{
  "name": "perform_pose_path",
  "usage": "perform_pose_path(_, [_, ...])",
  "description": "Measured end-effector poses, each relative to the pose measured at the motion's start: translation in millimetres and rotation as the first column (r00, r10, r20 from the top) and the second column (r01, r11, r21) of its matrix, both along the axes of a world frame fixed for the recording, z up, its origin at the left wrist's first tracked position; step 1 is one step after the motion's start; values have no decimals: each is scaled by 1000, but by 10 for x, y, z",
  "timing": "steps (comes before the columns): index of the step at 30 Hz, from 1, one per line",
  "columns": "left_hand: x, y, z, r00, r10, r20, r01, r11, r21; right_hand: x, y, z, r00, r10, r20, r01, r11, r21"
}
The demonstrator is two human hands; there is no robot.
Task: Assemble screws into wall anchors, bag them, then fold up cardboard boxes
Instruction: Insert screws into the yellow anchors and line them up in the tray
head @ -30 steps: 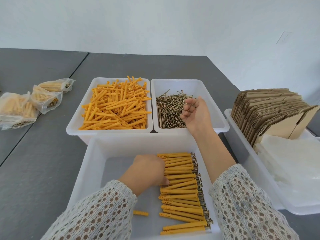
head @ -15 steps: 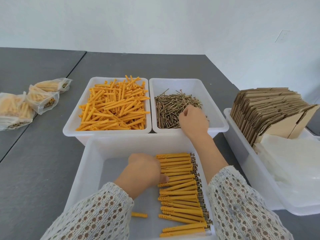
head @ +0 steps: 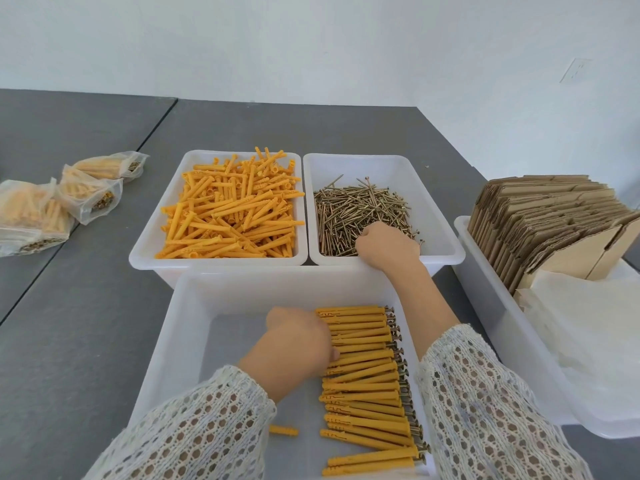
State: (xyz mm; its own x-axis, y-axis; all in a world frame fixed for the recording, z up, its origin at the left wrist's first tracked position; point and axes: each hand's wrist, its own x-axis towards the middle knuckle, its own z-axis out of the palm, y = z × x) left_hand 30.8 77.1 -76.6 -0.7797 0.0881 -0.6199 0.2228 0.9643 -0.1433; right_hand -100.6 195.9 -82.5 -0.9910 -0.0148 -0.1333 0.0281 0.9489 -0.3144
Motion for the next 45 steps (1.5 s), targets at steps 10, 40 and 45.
perform_pose_path(10, [-60,-59,-72,999,22,-27,-19,993,119,-14,6,-56,991,-39,-130,30,997,-65])
perform_pose_path(40, [-101,94,-289,900,-181,-397,338,865,371,31,34,-29,899,-144,-414,-88,866,-492])
perform_pose_path(45, [-197,-55,-57,759,-23,-651,431,767,475,95,-9,85,824,-328,-461,-168,636,-753])
